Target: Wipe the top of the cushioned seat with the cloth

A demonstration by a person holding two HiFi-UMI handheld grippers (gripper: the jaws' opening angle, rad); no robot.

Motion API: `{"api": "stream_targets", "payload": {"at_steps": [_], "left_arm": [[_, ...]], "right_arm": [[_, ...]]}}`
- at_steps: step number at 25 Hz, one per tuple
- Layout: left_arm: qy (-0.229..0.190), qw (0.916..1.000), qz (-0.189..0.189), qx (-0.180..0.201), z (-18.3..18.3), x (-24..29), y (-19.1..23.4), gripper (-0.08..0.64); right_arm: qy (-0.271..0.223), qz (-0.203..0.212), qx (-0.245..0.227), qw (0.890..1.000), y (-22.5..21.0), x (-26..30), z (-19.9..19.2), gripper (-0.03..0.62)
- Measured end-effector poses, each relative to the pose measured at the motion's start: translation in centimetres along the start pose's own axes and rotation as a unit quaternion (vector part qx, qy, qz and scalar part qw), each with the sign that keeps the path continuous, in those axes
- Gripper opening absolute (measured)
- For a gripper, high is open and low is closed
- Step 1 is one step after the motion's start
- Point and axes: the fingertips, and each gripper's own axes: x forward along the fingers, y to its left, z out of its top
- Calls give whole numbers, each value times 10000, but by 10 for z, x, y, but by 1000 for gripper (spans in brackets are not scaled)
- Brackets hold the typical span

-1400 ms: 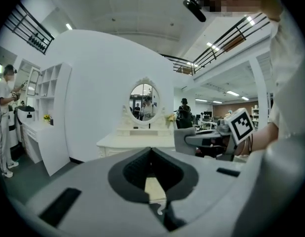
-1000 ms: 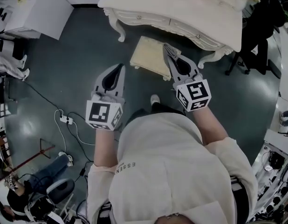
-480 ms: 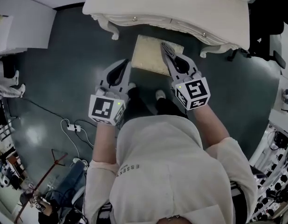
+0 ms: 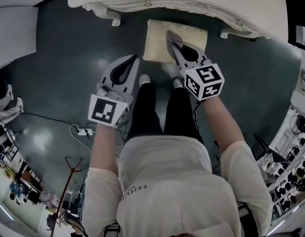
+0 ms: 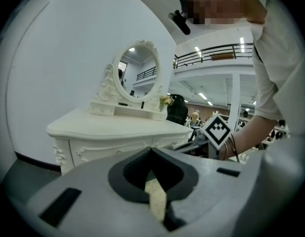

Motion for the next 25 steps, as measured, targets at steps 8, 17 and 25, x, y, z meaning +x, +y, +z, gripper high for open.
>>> {"api": "stream_targets", "payload": {"at_steps": [8, 17, 25], "left_arm": [[318, 9993, -108, -165, -99, 33, 45, 2], [284, 9994, -119, -184, -168, 73, 75, 2], [410, 9987, -40, -307, -206, 73, 74, 2]], "right_arm": [[711, -191, 188, 9971, -48, 109, -86, 28], [1074, -132, 418, 9932, -83, 205, -142, 29], [1310, -221, 563, 9895, -95, 253, -173, 29]]}}
